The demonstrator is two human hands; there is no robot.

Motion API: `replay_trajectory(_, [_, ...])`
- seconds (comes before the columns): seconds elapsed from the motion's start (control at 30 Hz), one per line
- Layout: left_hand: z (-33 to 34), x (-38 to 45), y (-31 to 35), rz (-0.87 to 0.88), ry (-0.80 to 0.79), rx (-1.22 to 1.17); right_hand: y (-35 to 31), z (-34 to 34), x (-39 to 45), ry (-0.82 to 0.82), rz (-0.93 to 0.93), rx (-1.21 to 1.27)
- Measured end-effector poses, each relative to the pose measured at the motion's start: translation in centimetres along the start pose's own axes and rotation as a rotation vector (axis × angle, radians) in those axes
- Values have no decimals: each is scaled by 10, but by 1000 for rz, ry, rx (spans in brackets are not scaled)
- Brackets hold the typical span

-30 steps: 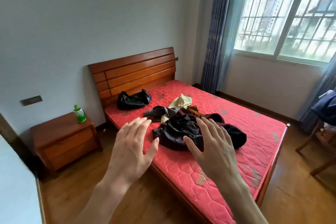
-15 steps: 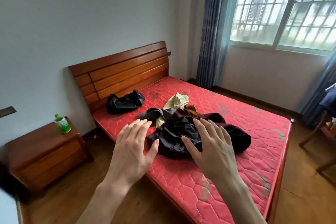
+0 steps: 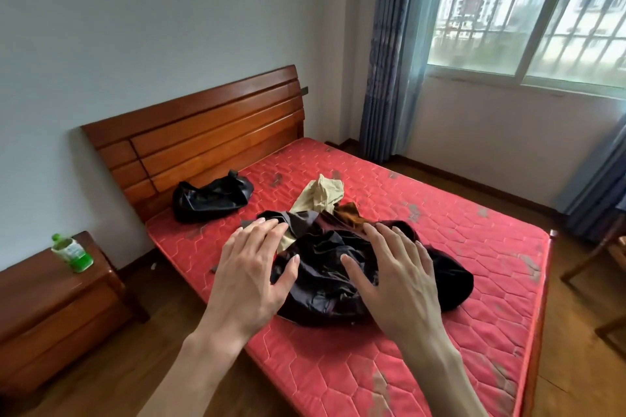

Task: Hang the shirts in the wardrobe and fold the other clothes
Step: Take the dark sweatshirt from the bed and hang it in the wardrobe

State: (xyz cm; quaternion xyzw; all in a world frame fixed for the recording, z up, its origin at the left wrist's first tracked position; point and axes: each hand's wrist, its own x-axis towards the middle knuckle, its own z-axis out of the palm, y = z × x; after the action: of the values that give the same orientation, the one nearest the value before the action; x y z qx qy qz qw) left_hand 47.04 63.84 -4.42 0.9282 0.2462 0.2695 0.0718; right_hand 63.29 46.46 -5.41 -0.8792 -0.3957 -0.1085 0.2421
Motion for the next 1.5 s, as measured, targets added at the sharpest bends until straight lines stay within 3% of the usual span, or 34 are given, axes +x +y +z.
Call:
replay_trajectory(0.4, [60,100,-29,85,-36,-101,25,35,80,31,124,-47])
replay_trajectory(0.93, [168,266,-127,331,-220,-271,7,126,186,44,450,-176])
replay_trajectory(1.17, [221,299,-115,401,-312,-326,32,136,182,76,623,-213])
replay_trajectory(1.5, [311,321,-64,492,-390,-316,122,151,169,114,785,-175])
